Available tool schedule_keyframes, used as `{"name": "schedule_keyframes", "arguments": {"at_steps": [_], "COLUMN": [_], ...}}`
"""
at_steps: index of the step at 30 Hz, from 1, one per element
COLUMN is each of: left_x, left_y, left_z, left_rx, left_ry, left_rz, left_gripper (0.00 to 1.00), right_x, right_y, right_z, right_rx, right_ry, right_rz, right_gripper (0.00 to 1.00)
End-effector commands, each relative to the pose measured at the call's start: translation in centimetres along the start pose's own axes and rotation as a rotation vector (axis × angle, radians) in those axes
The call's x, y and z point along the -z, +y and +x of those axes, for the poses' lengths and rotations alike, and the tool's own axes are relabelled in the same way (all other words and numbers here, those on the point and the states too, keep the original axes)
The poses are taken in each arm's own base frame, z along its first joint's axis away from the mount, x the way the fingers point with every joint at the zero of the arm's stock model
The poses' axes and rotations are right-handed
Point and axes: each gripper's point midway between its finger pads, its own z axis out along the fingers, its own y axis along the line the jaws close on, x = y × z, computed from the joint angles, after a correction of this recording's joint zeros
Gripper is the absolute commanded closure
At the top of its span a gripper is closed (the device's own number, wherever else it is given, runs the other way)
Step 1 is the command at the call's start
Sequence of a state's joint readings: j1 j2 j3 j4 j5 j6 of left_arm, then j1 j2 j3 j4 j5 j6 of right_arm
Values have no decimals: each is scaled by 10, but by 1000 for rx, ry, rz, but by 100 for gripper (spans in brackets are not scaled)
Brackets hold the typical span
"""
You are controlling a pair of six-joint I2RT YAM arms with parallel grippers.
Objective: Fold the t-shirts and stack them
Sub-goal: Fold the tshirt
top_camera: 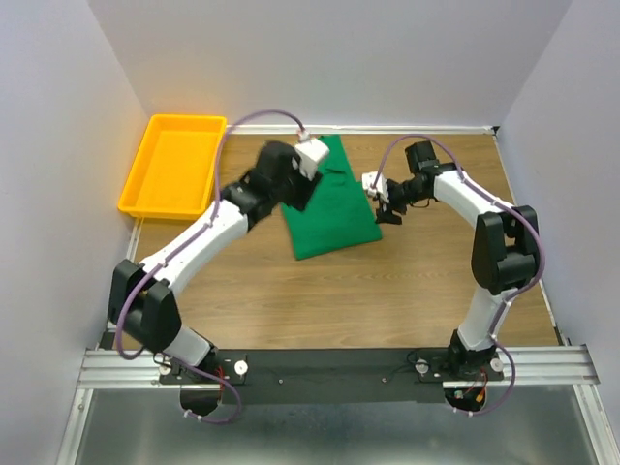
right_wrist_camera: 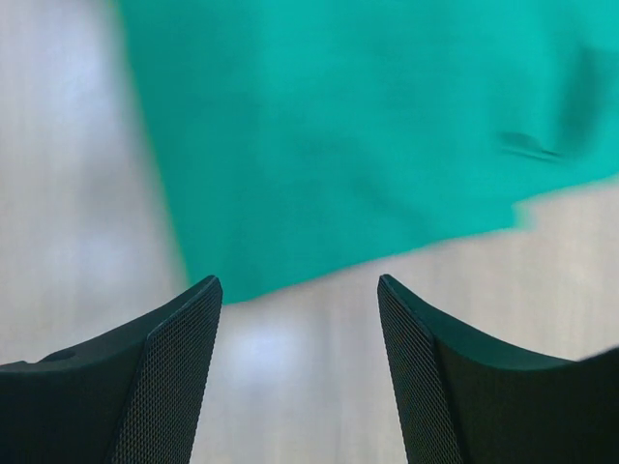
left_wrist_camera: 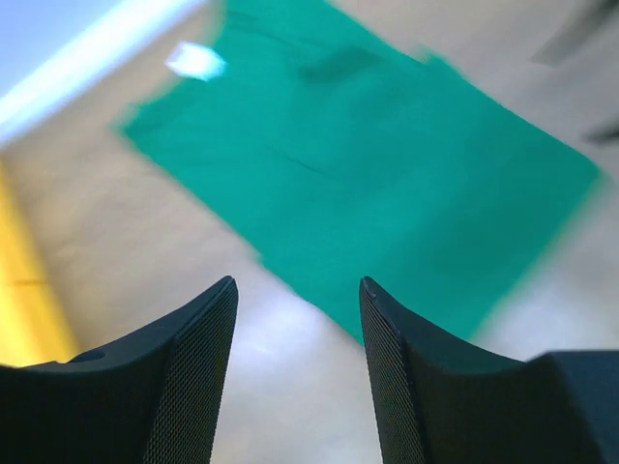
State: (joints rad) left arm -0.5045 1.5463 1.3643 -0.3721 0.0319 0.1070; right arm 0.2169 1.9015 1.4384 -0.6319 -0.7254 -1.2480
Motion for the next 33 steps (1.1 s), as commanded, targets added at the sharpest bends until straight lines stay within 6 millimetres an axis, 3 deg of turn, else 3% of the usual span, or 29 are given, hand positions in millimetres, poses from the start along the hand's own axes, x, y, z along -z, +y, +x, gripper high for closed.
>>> {"name": "schedule_keyframes", "arguments": {"at_steps": [1,3,4,5,11,18,26,33], "left_x": [18,24,24,25,8,-17,-41,-53], "left_y": [-100,-113,-111,-111,-98,-104,-99,-106], "left_z": [94,116,136,140,150,163,169,197], "left_rx": [-22,4,13,13,-23,-92,-162,-187], "left_ry": [233,268,302,307,335,381,415,495], "left_rz": [184,187,151,136,47,67,33,73], "left_gripper": [36,34,33,32,32,35,40,48], "right_x": [0,-1,-2,-3,-6,-6,-10,-14], "right_y": [76,85,90,92,89,93,85,83], "right_z": [23,30,31,31,17,13,14,18], "right_rx": [260,243,224,216,140,111,93,90], "right_ry": [28,42,38,30,-31,-53,-56,-44], "right_rz": [-234,-250,-258,-259,-234,-231,-222,-224], "right_gripper": [27,26,26,26,24,23,24,24]}}
